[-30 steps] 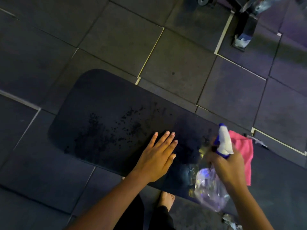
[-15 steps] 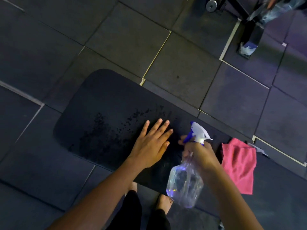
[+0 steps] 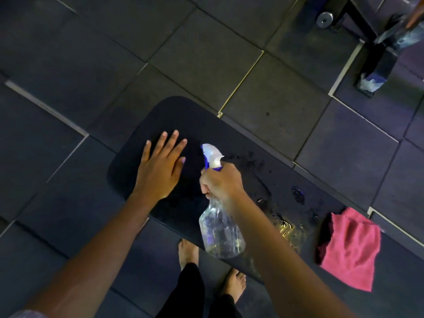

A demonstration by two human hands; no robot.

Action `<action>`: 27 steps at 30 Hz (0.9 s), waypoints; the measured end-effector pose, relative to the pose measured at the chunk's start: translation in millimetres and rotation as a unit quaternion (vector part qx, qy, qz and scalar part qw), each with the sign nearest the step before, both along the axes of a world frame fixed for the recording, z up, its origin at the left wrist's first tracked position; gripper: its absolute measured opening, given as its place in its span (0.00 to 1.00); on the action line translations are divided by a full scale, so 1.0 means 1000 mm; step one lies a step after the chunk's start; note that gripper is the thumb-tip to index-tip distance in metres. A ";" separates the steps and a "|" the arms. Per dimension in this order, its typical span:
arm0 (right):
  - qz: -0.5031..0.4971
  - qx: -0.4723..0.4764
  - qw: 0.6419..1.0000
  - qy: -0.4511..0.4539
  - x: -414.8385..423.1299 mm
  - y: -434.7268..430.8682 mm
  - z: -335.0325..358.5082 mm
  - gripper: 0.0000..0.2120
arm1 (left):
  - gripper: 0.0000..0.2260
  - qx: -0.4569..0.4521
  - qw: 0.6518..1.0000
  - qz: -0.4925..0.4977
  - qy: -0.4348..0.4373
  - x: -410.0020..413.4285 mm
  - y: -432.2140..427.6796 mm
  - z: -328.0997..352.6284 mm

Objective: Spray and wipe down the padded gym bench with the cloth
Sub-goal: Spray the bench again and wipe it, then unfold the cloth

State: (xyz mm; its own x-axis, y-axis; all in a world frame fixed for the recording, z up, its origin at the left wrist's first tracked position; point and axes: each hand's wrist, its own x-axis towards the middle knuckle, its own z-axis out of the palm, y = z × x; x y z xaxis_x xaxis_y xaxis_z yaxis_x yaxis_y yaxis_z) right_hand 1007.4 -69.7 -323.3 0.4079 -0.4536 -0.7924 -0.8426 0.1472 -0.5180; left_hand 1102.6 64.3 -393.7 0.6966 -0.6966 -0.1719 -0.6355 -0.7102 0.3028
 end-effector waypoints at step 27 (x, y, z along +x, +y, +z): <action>0.082 -0.109 0.984 0.113 -0.197 0.017 0.008 0.17 | 0.20 -0.043 0.984 -0.152 0.078 -0.181 -0.018 0.013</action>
